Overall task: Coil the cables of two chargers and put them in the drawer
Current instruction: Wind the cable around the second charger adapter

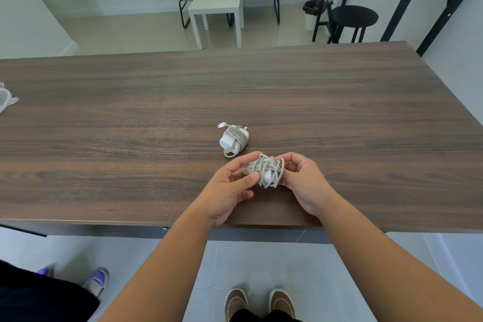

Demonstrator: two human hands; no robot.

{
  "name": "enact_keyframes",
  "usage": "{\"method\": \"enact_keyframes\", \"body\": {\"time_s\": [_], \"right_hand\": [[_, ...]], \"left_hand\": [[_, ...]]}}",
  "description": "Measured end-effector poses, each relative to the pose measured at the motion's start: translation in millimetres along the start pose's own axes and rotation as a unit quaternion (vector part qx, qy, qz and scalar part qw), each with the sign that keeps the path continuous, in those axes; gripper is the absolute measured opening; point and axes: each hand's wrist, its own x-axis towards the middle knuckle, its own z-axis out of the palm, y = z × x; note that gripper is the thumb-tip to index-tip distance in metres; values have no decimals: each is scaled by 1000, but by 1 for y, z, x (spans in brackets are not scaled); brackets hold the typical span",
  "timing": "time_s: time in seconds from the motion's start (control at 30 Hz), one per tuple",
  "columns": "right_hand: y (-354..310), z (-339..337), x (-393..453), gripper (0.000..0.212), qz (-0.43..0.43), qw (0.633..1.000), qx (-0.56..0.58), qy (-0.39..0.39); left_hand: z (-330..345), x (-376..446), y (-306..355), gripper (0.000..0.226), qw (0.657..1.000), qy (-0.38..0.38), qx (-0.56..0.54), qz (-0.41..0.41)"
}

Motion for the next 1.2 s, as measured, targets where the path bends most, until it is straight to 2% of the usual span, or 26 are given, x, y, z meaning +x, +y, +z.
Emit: {"method": "enact_keyframes", "body": {"time_s": [0.2,0.33,0.43,0.53,0.63,0.7,0.83,0.9,0.97,1.03,1.1,1.2], "right_hand": [[-1,6,-11,12,-32,997,-55,44],[-5,0,-15,10,-70,987,-129,57],[-15,-6,-21,30,-74,980,-183,34],[-27,-12,-29,53,-31,984,-177,13],[-33,-18,-36,47,-34,991,-129,-6],[-36,-26,-39,45,-37,996,-79,19],[-49,-54,-47,66,-15,981,-181,67],[-61,-61,-48,71,-27,981,-178,73],[-74,-47,-44,64,-44,982,-178,40],[-79,-19,-36,62,-52,977,-200,-52],[-76,7,-26,59,-59,977,-167,-119],[-76,23,-19,33,-76,982,-117,-126]], "left_hand": [[6,1,4,36,999,-34,0,-32],[11,1,3,32,999,-7,-23,-22],[13,1,2,37,997,49,-59,8],[16,4,7,37,989,106,-103,26],[19,7,16,36,979,137,-150,34],[20,6,24,36,973,142,-176,48],[19,4,41,29,970,146,-175,84],[22,3,49,29,970,144,-170,99],[28,2,55,38,971,127,-167,113],[38,2,60,46,973,101,-165,124],[47,2,63,48,972,91,-170,134],[48,2,69,52,967,125,-176,135]]}}
